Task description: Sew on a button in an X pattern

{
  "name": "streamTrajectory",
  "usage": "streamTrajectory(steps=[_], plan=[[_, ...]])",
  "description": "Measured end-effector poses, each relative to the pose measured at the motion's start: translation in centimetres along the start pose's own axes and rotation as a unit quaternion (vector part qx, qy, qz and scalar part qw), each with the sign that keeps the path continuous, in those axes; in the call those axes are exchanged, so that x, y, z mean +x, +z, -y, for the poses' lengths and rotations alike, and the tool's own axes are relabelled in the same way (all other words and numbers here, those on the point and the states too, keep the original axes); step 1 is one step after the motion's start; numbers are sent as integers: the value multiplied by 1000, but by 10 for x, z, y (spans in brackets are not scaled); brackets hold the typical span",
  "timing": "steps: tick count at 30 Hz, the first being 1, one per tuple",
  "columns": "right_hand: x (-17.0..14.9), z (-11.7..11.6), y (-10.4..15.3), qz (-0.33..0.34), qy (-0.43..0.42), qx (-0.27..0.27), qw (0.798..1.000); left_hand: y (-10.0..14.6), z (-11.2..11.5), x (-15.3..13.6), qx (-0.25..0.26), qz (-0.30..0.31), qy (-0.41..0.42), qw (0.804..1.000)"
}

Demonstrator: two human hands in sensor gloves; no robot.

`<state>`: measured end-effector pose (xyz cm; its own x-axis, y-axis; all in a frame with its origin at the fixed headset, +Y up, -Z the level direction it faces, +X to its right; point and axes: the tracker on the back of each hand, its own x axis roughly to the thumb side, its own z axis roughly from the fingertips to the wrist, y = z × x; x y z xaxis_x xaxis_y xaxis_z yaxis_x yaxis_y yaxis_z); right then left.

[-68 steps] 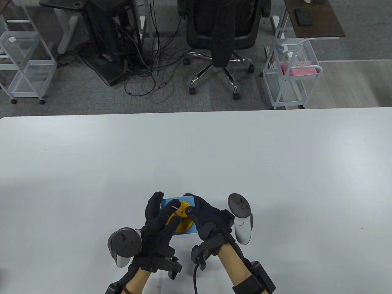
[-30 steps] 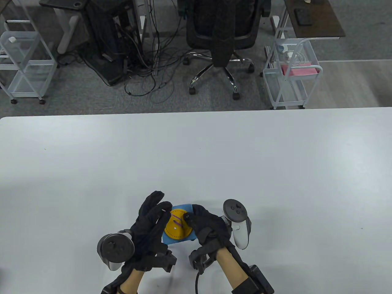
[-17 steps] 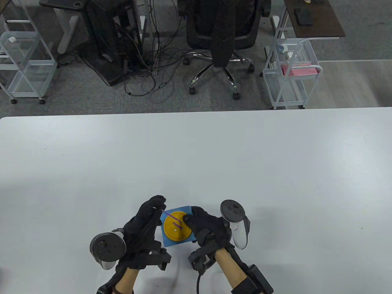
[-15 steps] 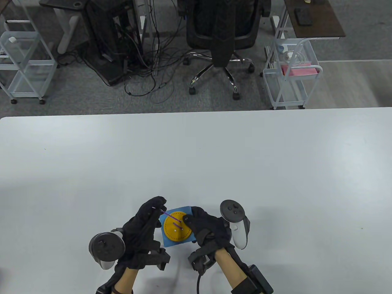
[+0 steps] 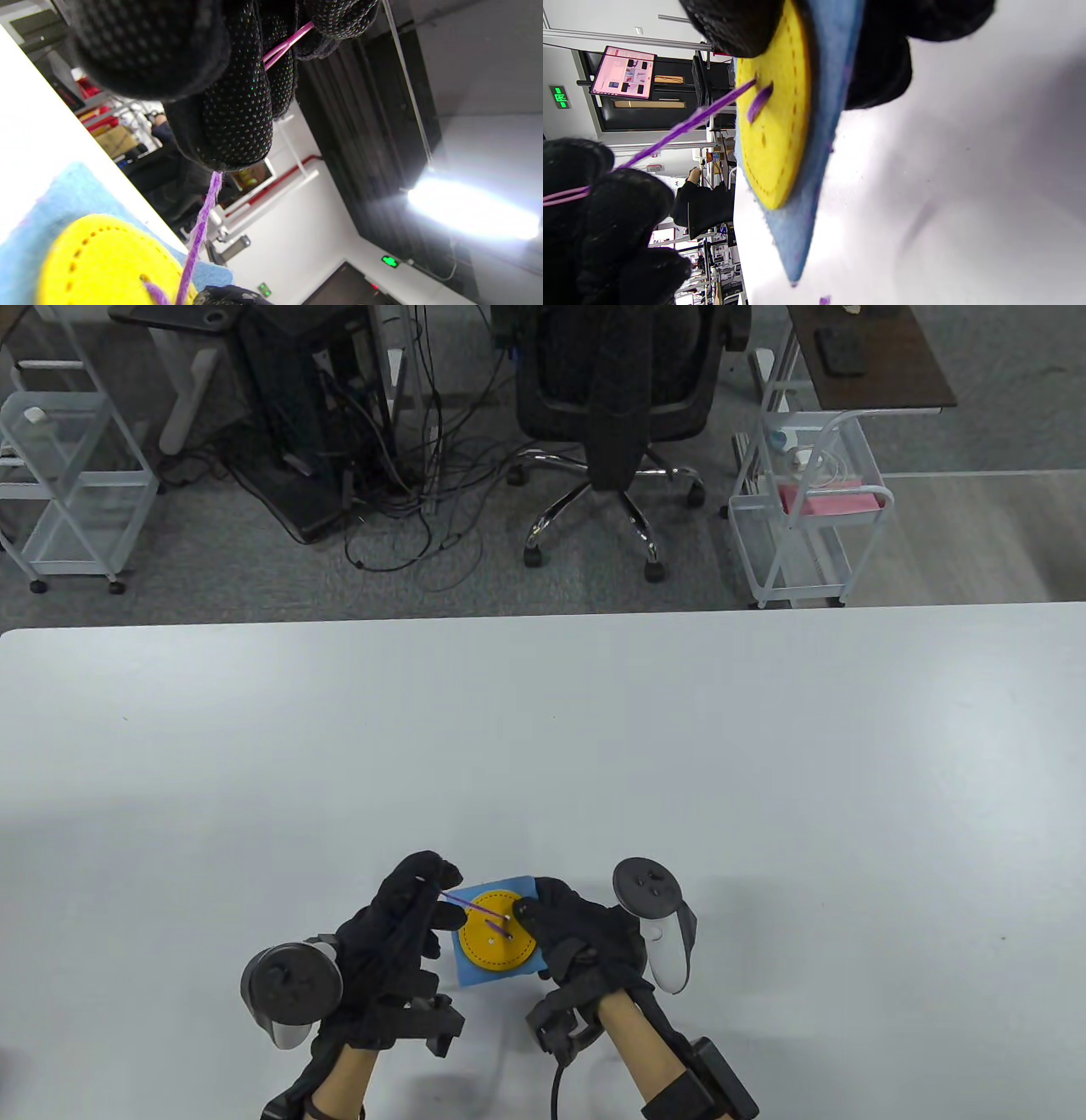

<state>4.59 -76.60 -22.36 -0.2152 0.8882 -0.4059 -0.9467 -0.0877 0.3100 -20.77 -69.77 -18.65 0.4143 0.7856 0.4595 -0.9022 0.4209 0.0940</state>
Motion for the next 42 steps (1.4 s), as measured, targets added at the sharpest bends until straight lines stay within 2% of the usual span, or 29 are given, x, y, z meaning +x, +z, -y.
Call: streamTrajectory(steps=[9,18,22,27,36,42], plan=[[-1,1,-1,0,-5,1,1000,-4,-1,-1,-50,14,-19,998],[2,1,1,11,-6,4,1000,-5,2,6,-101,52,-142,983],[1,1,1,14,-2,3,1000,-3,11,14,-108,85,-238,962],[2,2,1,17,0,3,1000,2,26,21,-121,131,-360,916],[1,2,1,18,1,1,1000,9,39,31,-123,201,-442,865],[1,3,1,18,-2,-1,1000,13,45,34,-122,235,-446,855]])
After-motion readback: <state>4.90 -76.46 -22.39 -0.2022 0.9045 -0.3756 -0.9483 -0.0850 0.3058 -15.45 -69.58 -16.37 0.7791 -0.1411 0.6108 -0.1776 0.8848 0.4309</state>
